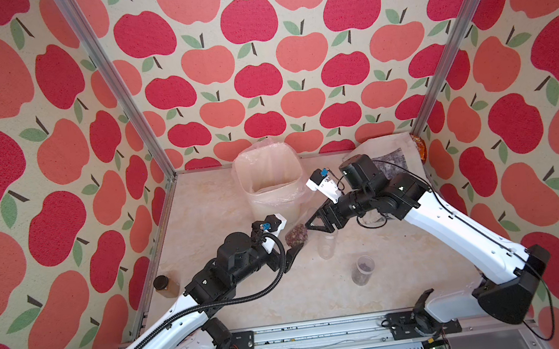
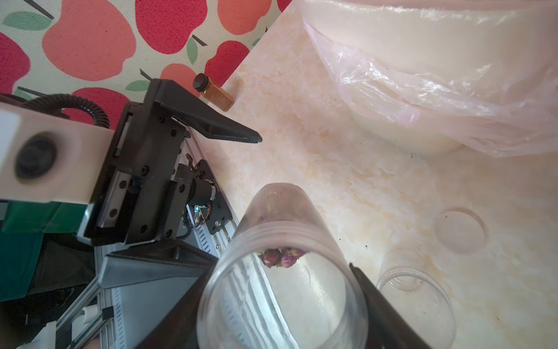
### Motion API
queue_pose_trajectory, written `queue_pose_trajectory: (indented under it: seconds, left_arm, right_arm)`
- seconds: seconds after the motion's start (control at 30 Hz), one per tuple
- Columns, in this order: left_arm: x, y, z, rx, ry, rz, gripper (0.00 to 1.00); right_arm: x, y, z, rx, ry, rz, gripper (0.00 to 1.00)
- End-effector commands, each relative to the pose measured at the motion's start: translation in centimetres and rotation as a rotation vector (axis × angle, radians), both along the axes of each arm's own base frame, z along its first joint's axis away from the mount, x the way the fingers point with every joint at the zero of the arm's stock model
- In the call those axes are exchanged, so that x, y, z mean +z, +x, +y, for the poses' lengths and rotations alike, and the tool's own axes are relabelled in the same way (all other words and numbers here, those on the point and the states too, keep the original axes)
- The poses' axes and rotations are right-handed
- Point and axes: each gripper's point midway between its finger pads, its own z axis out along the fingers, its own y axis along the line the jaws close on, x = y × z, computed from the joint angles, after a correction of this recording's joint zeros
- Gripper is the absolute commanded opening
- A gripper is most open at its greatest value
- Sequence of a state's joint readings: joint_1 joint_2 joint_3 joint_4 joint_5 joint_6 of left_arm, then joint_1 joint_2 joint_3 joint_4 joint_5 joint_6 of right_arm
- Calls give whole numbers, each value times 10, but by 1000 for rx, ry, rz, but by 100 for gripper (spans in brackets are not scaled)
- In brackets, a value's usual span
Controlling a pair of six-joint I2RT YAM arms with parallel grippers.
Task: Empty the moldy dried flower tea in the jars
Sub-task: Pick up the jar from the center of the board.
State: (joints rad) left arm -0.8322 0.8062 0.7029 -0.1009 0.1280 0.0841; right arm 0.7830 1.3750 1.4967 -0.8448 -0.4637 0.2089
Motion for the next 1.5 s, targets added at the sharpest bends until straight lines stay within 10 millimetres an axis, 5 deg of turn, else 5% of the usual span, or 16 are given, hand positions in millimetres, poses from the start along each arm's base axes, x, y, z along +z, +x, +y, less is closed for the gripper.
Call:
queue_pose_trajectory:
  seconds: [0.0,0.3,0.97,1.1,1.23,1.47]
  left_arm:
    - [2,-1,-4,-35,68,-54,99]
    - [-5,3,-11,-65,120,-80,97]
    - [-6,-4,-19,-131,90,-111,45]
    - [-8,2,-16,-92,99,-121,39]
    - [-8,11,-7,-35,136,-178,32]
    - [-2,30,9,84,218,-332,27]
  right_arm:
    - [25,-11,1,25,80,8,10]
    - [31,-16,11,59,129,53,9]
    - [18,-14,20,71,118,123,13]
    - [21,-12,19,58,118,103,33]
    - [36,-3,11,4,134,53,68]
    - [53,17,-18,-141,199,118,96]
